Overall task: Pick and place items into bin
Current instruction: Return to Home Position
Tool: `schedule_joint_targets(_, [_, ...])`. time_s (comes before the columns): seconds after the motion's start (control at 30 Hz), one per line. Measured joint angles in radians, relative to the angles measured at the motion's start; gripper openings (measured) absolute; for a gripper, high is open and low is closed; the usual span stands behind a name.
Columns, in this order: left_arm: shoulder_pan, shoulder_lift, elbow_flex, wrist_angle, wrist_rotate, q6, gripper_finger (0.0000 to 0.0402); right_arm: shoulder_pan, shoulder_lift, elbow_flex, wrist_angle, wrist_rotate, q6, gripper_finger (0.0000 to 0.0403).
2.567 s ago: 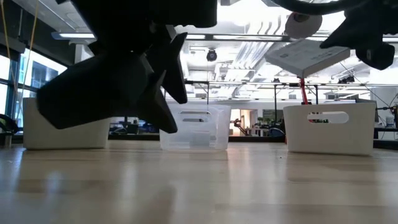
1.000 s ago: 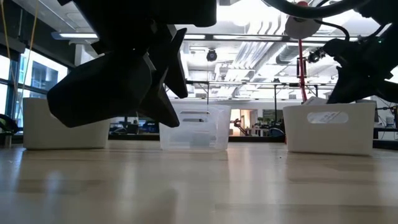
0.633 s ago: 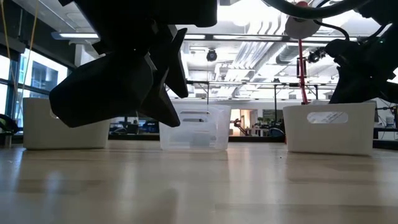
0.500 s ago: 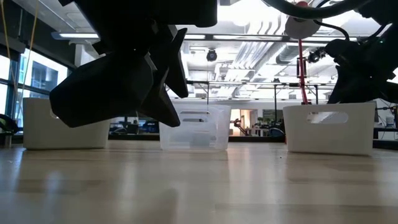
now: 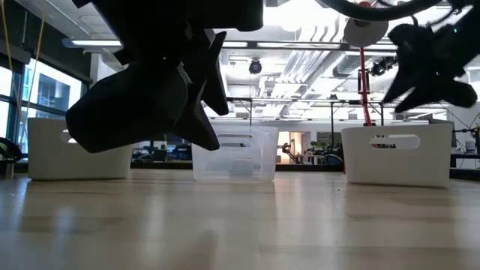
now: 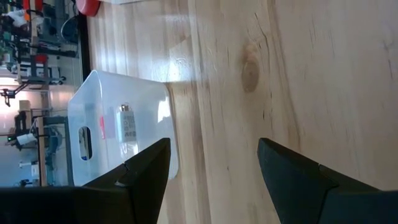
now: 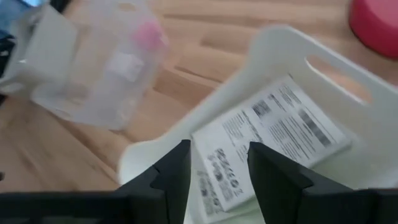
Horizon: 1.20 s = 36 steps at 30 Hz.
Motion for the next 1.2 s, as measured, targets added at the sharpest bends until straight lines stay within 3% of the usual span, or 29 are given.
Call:
schedule_joint_targets(0.13, [0.001, 0.000, 0.000, 0.000, -0.008, 0.030, 0.0232, 0.003, 0.000, 0.056, 0.021, 0.010, -0.118, 0.0145])
schedule_joint_targets(0.27, [0.008, 0.000, 0.000, -0.001, -0.015, 0.129, 0.0232, 0.034, 0.000, 0.094, 0.107, 0.090, -0.289, 0.0148])
schedule_joint_targets(0.43, [0.021, 0.000, 0.005, -0.027, -0.081, 0.317, 0.0232, 0.112, 0.003, 0.102, 0.292, 0.131, -0.601, 0.0149])
schedule_joint_targets(0.67, [0.022, 0.000, 0.099, -0.033, -0.285, 0.178, 0.0232, 0.254, 0.039, 0.100, 0.472, 0.141, -1.055, 0.0146])
schedule_joint_targets(0.83, [0.042, -0.074, 0.142, -0.072, -0.445, 0.070, 0.0232, 0.320, 0.088, 0.099, 0.578, 0.152, -1.317, 0.0144])
schedule_joint_targets(0.9, [0.055, -0.110, 0.138, -0.079, -0.462, 0.038, 0.0232, 0.315, 0.093, 0.098, 0.637, 0.116, -1.389, 0.0140])
schedule_joint_targets(1.07, [0.074, -0.185, 0.132, -0.056, -0.497, 0.055, 0.0232, 0.275, 0.093, 0.098, 0.713, -0.147, -1.524, 0.0133])
schedule_joint_targets(1.2, [0.089, -0.196, 0.135, 0.137, -0.540, 0.209, 0.0232, 0.237, 0.094, 0.098, 0.768, -0.236, -1.598, 0.0129])
